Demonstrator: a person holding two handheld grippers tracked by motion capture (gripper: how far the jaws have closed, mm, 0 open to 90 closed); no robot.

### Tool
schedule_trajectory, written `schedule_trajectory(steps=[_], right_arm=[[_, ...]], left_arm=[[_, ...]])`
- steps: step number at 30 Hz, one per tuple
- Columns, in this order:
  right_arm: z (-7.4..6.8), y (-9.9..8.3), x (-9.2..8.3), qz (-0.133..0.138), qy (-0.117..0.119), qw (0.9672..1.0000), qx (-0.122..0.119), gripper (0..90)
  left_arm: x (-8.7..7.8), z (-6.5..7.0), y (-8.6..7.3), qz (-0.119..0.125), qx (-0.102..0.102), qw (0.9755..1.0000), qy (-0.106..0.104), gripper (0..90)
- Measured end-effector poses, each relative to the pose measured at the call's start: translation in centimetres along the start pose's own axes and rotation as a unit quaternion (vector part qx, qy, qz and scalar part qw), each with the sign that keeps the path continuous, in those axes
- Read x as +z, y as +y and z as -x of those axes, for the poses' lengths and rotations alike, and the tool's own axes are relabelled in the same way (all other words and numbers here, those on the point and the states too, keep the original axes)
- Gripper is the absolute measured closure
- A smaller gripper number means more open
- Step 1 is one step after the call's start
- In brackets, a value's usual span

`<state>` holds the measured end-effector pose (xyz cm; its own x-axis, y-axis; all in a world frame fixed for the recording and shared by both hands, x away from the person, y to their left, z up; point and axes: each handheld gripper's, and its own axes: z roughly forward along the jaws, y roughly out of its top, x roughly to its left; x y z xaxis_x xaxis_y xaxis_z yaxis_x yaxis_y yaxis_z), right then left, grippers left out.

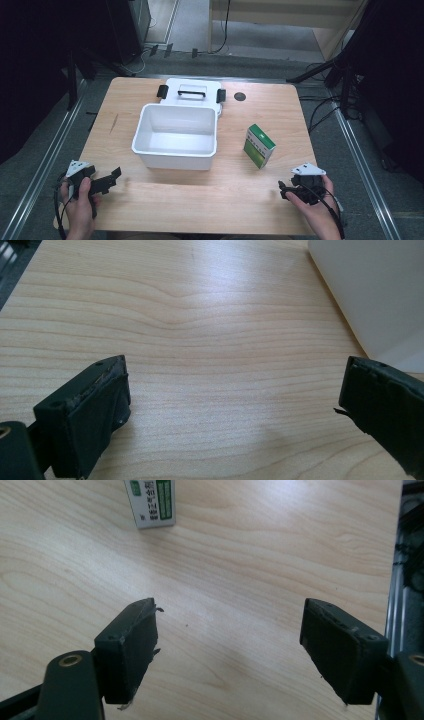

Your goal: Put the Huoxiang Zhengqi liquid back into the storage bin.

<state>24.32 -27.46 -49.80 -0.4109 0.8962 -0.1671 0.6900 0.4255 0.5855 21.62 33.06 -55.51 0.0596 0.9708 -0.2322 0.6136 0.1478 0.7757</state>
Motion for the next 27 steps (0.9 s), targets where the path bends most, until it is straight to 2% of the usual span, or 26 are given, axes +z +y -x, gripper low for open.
schedule_trajectory(steps=[1, 3, 4, 5, 6, 7, 10, 11, 12, 13, 14, 15, 16, 17, 18, 19, 27], right_arm=[[0.2, 0.4, 0.0, -0.026, 0.003, 0.9995, -0.016, 23.4], [0.3, 0.8, 0.1, -0.058, 0.014, 0.9978, -0.029, 22.8], [0.3, 0.8, 0.1, -0.058, 0.014, 0.9978, -0.029, 22.8], [0.4, 1.1, 0.2, -0.085, 0.014, 0.9954, -0.042, 22.7], [0.4, 1.3, 0.3, -0.099, 0.014, 0.994, -0.046, 22.7], [0.4, 1.3, 0.3, -0.099, 0.014, 0.994, -0.046, 22.7], [1.0, 2.4, 0.3, -0.147, 0.026, 0.9877, -0.048, 22.3], [1.0, 2.4, 0.3, -0.147, 0.026, 0.9877, -0.048, 22.3], [1.3, 3.1, 0.4, -0.171, 0.04, 0.9833, -0.047, 22.2], [1.3, 3.1, 0.4, -0.171, 0.04, 0.9833, -0.047, 22.2], [1.4, 3.8, 0.6, -0.196, 0.055, 0.978, -0.045, 20.6], [1.4, 3.8, 0.6, -0.196, 0.055, 0.978, -0.045, 20.6], [1.5, 4.5, 0.9, -0.219, 0.069, 0.9723, -0.043, 19.7], [1.5, 4.5, 0.9, -0.219, 0.069, 0.9723, -0.043, 19.7], [1.5, 5.3, 1.1, -0.229, 0.071, 0.9697, -0.046, 20.0], [1.5, 5.7, 1.1, -0.231, 0.07, 0.9691, -0.05, 19.9], [0.9, 8.7, 0.9, -0.237, 0.069, 0.9671, -0.062, 25.2]], left_arm=[[0.0, 0.0, 0.0, -0.001, 0.0, 1.0, 0.0, 1.0], [0.0, 0.0, 0.0, -0.001, 0.001, 1.0, 0.0, 1.0], [0.0, 0.0, 0.0, -0.001, 0.001, 1.0, 0.0, 1.0], [0.0, 0.0, 0.0, -0.002, 0.001, 1.0, 0.001, 1.0], [0.0, 0.0, 0.0, -0.002, 0.0, 1.0, 0.002, 1.0], [0.0, 0.0, 0.0, -0.002, 0.0, 1.0, 0.002, 1.0], [0.1, 0.1, 0.0, -0.002, -0.001, 1.0, 0.003, 1.0], [0.1, 0.1, 0.0, -0.001, -0.002, 1.0, 0.003, 1.0], [0.1, 0.0, 0.0, -0.003, -0.002, 1.0, 0.003, 1.0], [0.1, 0.0, 0.0, -0.003, -0.002, 1.0, 0.003, 1.0], [0.1, 0.0, 0.0, -0.004, -0.003, 1.0, 0.002, 1.0], [0.1, 0.0, 0.0, -0.004, -0.003, 1.0, 0.002, 1.0], [0.1, 0.0, 0.0, -0.004, -0.003, 1.0, 0.001, 1.0], [0.1, 0.0, 0.0, -0.004, -0.003, 1.0, 0.001, 1.0], [0.1, 0.0, 0.0, -0.005, -0.002, 1.0, 0.0, 1.0], [0.1, 0.0, 0.0, -0.005, -0.002, 1.0, 0.0, 1.0], [0.2, 0.0, 0.0, -0.007, -0.004, 1.0, -0.003, 1.0]])
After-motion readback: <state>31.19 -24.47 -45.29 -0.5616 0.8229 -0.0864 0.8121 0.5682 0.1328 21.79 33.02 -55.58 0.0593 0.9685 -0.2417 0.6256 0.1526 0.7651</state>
